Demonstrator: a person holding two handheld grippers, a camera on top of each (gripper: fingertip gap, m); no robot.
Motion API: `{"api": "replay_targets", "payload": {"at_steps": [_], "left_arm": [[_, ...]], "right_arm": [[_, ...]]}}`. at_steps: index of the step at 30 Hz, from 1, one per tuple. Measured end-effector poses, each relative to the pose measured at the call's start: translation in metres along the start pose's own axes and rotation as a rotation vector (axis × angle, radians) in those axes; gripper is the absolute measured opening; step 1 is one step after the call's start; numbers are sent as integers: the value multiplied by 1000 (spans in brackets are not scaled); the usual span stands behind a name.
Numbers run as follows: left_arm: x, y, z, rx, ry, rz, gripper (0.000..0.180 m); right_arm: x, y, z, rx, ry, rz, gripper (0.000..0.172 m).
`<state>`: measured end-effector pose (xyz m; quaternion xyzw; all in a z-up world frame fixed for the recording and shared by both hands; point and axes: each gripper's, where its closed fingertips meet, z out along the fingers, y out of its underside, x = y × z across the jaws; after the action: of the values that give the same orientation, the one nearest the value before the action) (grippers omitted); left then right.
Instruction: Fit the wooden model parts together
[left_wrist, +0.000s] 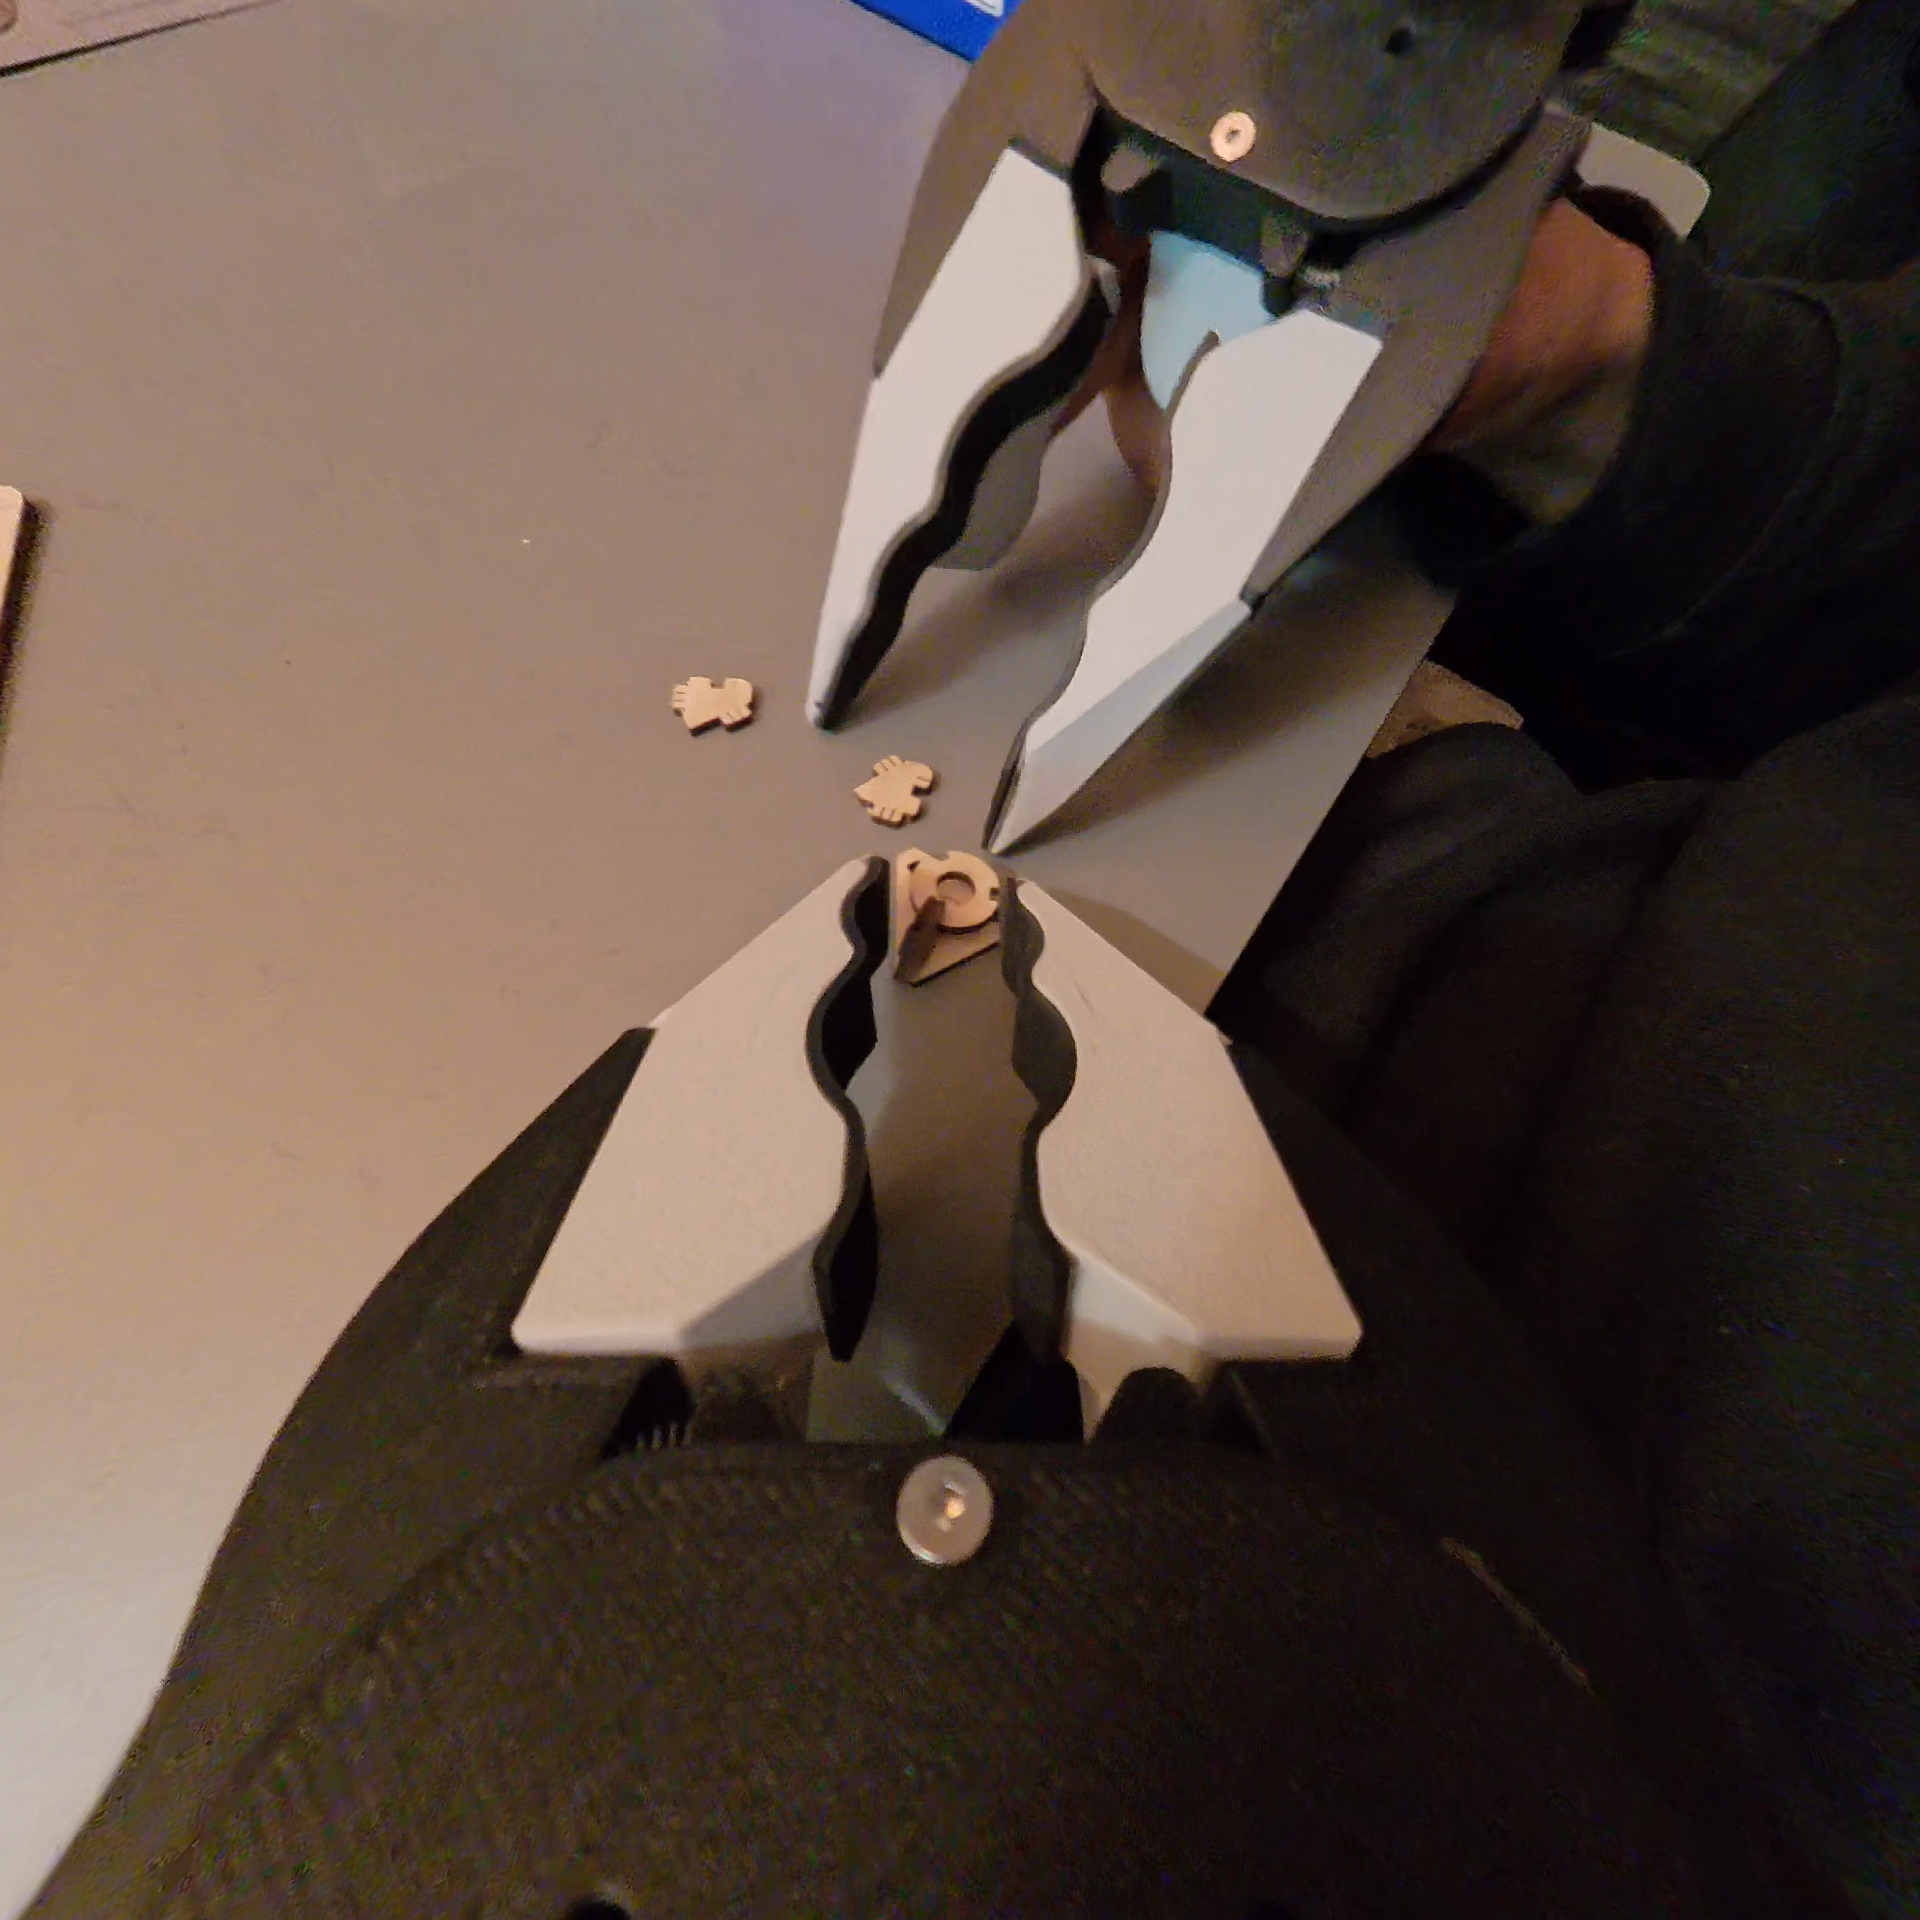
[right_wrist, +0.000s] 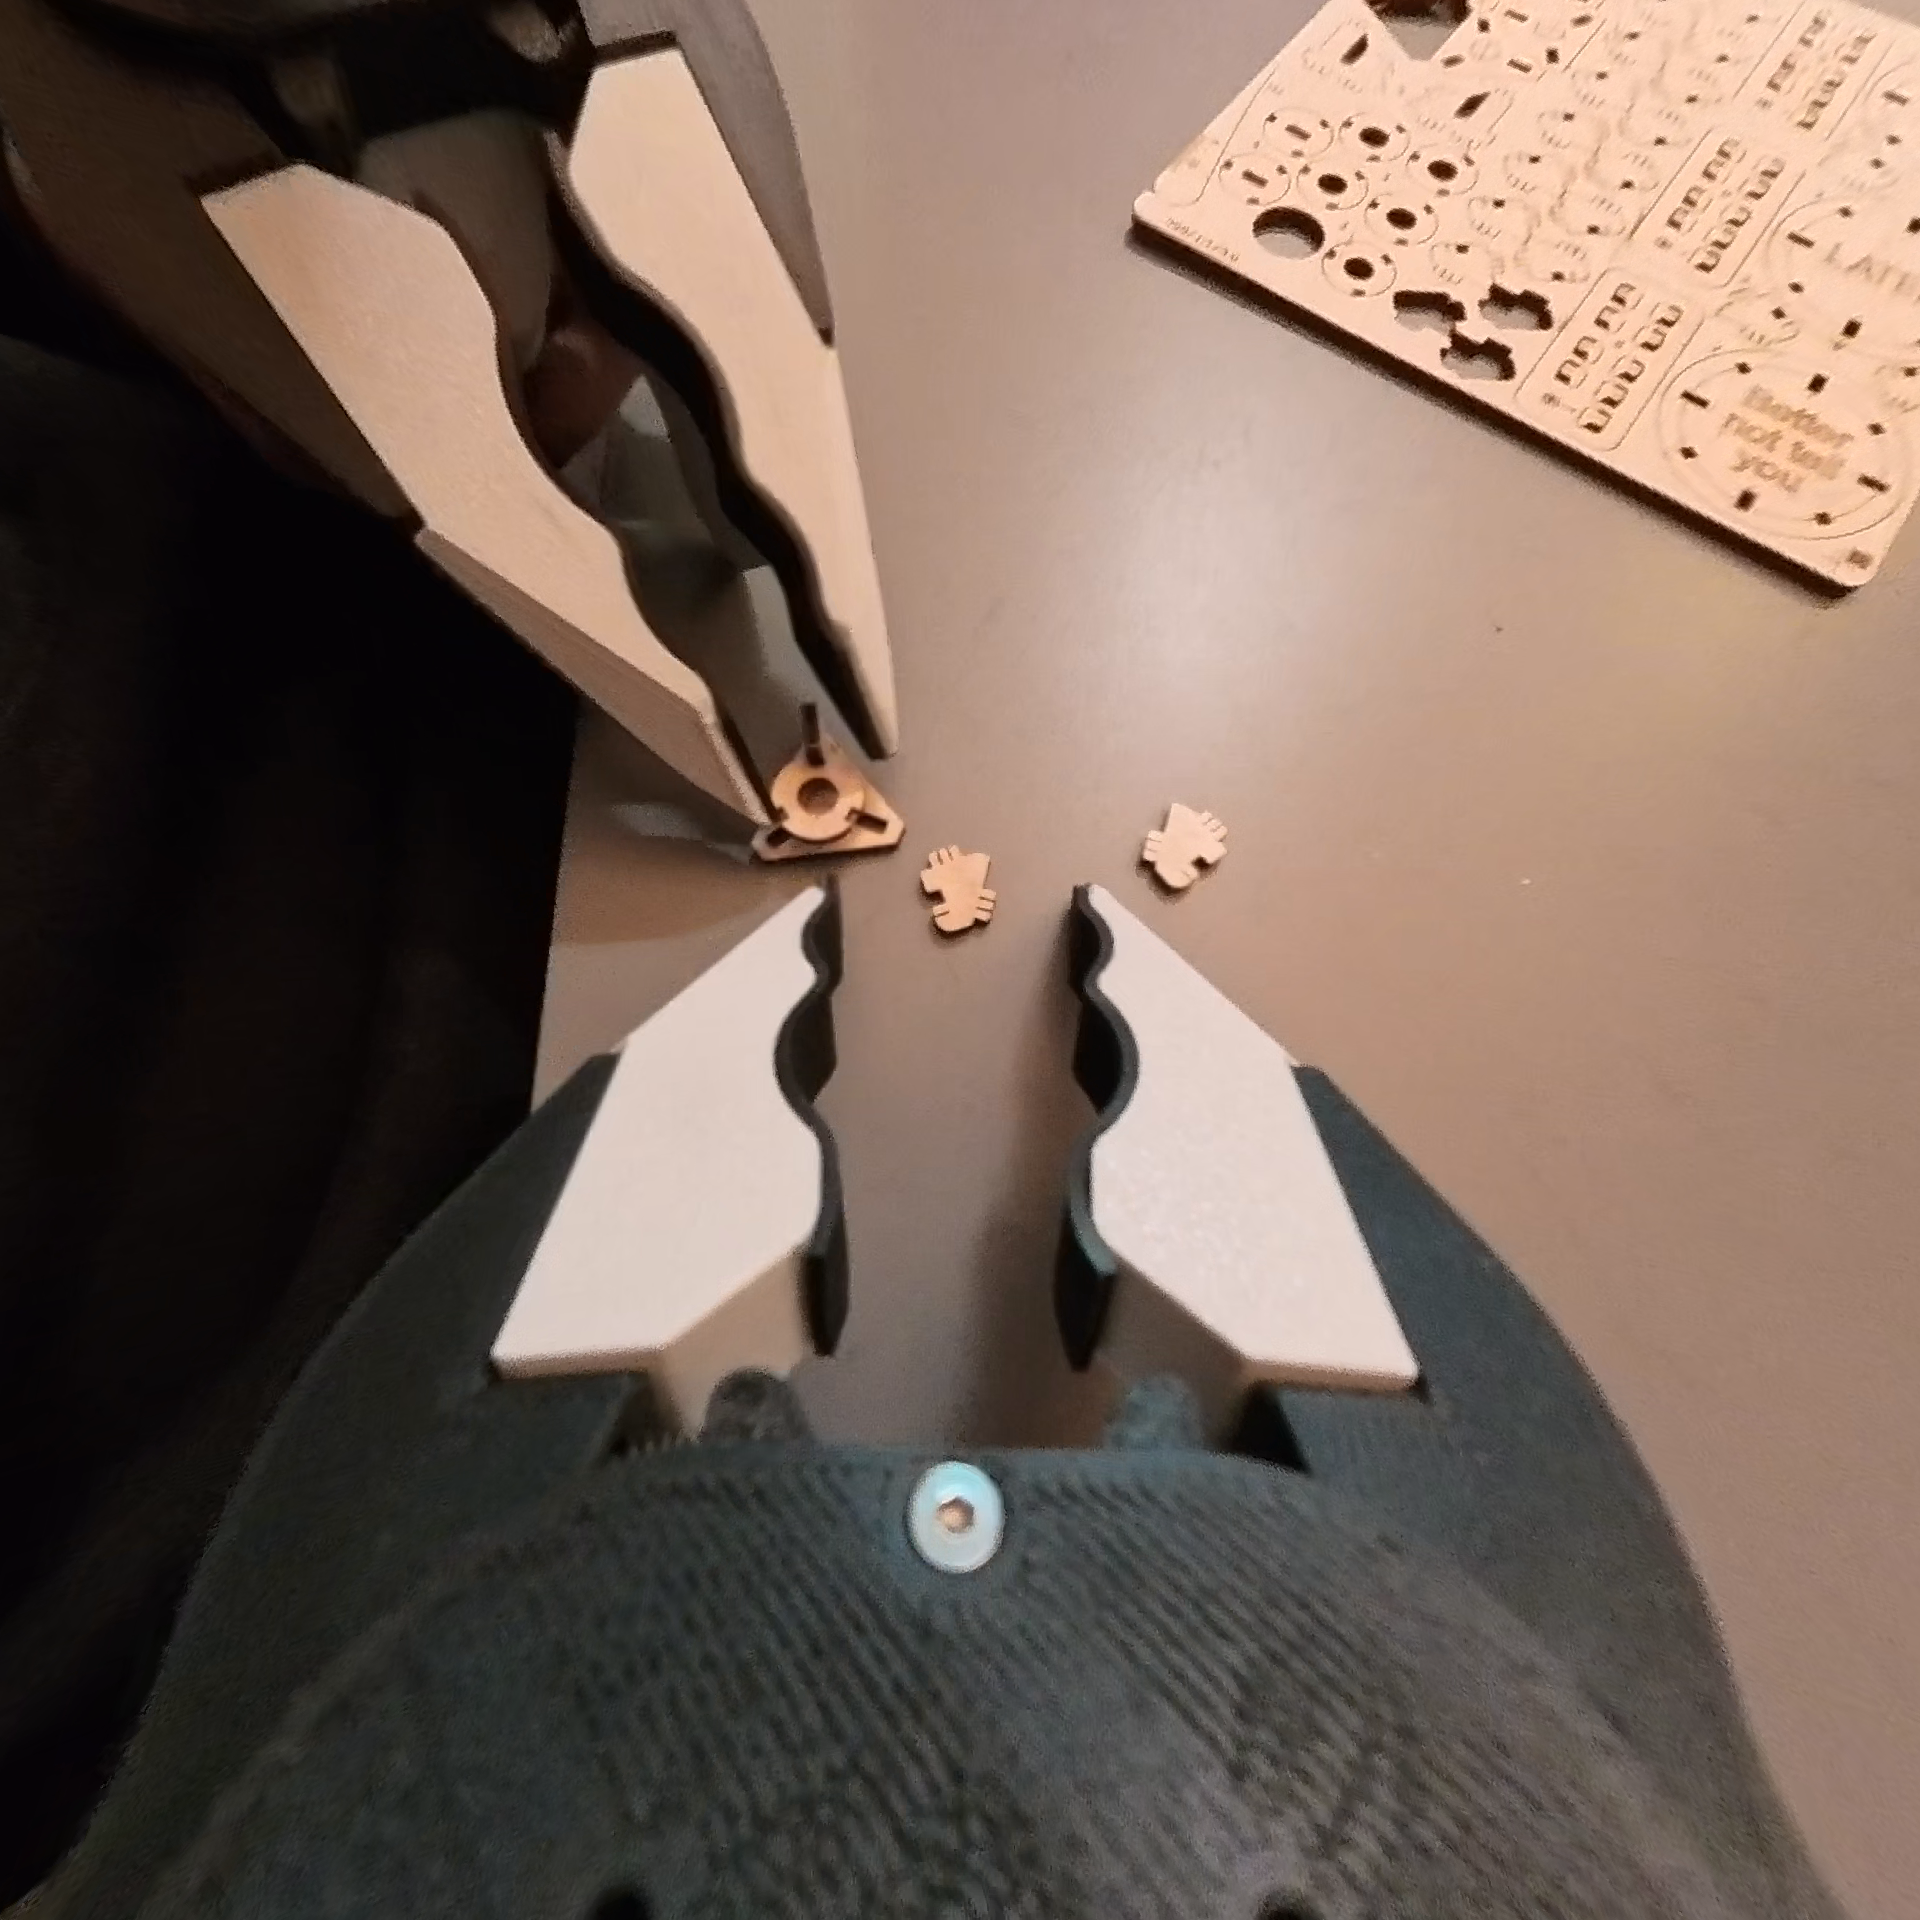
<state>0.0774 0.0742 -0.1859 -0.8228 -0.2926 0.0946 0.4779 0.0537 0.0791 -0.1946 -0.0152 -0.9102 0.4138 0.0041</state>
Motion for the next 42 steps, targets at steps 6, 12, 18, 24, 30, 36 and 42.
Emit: {"api": "replay_targets", "payload": {"at_steps": [6, 12, 18, 24, 30, 36, 42], "left_arm": [[-12, 0, -4, 7, -50, -33, 27], [-18, -11, -13, 91, -45, -93, 28], [-14, -14, -13, 106, -27, -83, 27], [-8, -17, -11, 115, -7, -67, 27], [0, -24, -15, 158, 33, -38, 28], [5, -25, -16, 150, 19, 56, 27], [-21, -25, -14, 71, -103, 25, 26]], "right_arm": [[-14, 1, -2, 0, -74, -33, 17], [-22, 3, -3, -1, -100, -71, 3], [-18, 2, -2, 1, -80, -53, 34], [-19, -3, 3, 3, -50, -80, 15], [-20, -10, -3, 63, -30, -111, 0], [-22, -29, -23, 225, -118, -25, 0], [-12, -30, -24, 233, -72, 19, 2]]}}
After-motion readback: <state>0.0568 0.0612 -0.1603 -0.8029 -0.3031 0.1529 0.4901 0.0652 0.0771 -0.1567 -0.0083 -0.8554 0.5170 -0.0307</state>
